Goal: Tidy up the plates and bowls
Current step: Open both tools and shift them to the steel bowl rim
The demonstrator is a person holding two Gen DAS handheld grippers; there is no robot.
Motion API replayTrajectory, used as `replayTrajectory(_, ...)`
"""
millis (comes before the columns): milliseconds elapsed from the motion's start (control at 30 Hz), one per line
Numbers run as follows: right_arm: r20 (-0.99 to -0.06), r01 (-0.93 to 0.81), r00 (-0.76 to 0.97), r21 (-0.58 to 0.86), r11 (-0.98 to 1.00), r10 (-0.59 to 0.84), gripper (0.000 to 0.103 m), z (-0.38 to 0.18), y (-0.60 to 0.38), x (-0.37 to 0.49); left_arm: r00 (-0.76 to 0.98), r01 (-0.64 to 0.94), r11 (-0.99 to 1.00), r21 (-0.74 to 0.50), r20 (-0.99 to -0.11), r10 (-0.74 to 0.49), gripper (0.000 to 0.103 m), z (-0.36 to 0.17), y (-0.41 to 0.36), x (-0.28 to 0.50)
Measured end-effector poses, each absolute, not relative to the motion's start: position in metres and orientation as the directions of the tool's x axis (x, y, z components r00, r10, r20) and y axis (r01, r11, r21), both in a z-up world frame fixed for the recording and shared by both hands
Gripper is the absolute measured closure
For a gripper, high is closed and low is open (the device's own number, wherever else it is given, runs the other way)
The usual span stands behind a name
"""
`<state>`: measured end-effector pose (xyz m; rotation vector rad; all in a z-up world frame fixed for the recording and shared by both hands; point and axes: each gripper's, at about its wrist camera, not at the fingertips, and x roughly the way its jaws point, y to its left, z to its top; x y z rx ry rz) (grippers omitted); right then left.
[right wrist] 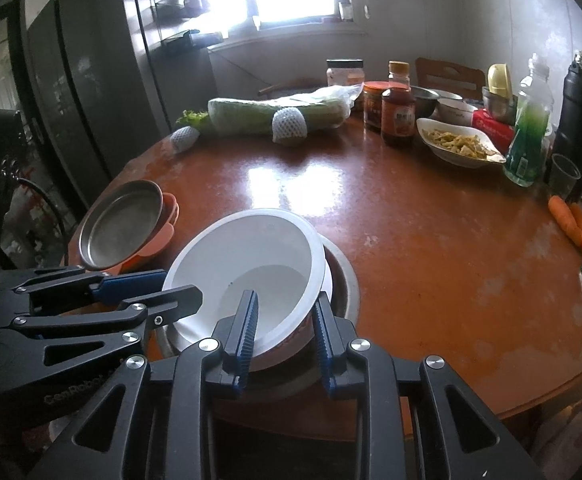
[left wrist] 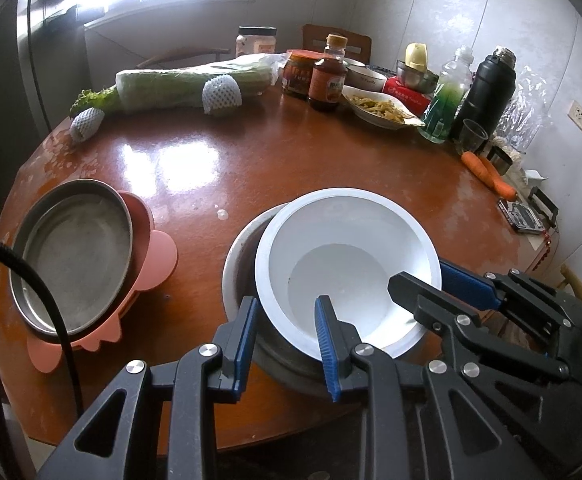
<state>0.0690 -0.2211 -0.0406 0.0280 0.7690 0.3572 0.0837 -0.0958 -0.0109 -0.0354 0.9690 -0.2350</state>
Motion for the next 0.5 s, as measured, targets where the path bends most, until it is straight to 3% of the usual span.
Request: replayTrajectory(500, -0.677, -0.292, 0.667, 0.149, 0.945, 0.313, 0.07, -0.0395, -0.2231, 0.068, 0.557, 0.179, 0.974, -0.141, -0.801, -0.219, 0.074, -0.0061, -0.0912, 0.0793)
